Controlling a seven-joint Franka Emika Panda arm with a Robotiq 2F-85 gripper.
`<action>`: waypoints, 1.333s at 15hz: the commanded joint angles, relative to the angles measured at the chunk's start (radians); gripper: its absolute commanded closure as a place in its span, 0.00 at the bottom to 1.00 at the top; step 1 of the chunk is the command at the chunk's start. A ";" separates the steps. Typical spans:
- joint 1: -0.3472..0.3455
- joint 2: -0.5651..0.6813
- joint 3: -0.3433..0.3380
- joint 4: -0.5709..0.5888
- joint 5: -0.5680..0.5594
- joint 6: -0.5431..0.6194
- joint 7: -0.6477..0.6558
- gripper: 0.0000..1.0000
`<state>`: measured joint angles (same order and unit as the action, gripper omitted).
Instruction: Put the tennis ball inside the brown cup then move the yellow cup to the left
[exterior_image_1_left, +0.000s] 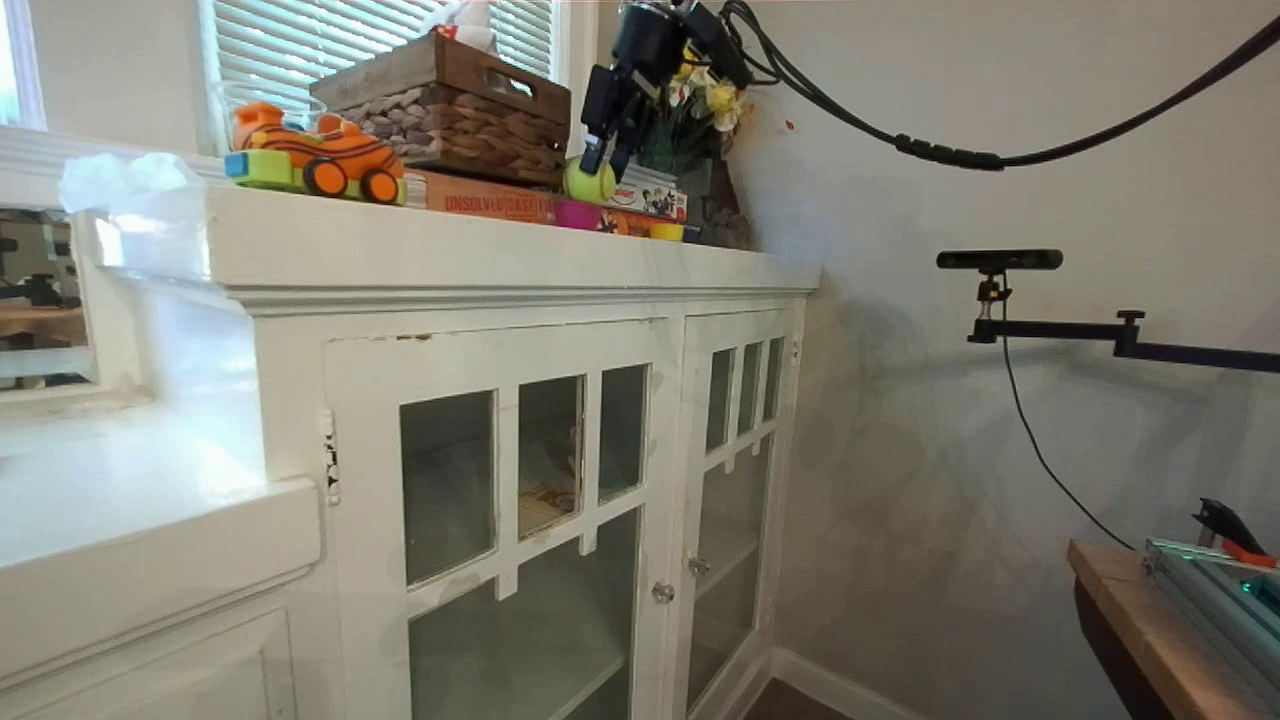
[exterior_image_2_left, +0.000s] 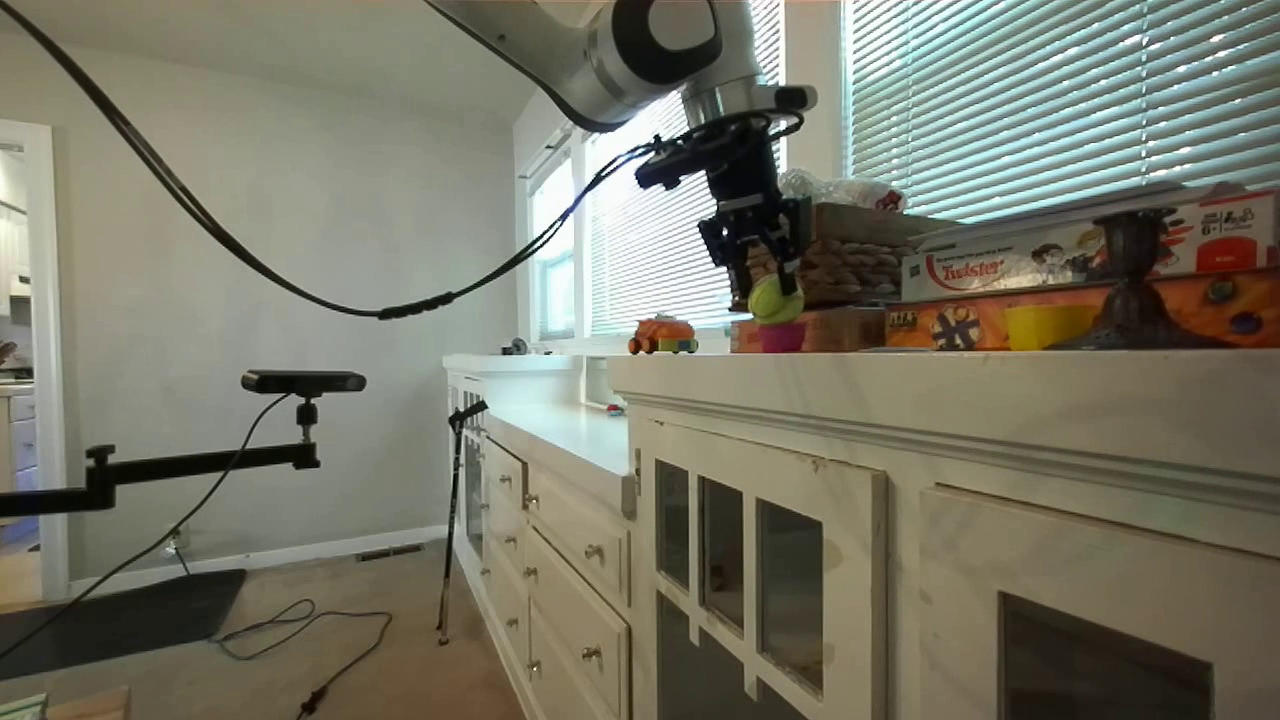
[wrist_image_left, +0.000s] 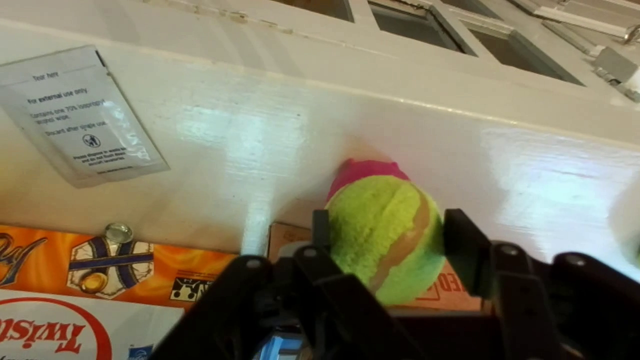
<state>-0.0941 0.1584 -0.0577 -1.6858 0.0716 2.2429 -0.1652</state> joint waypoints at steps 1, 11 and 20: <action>-0.006 0.014 0.000 0.022 0.022 0.004 -0.003 0.15; -0.010 0.013 -0.001 0.027 0.027 0.001 -0.004 0.00; -0.004 -0.085 0.002 -0.041 0.024 0.000 -0.004 0.00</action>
<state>-0.0993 0.1368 -0.0590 -1.6822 0.0733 2.2428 -0.1636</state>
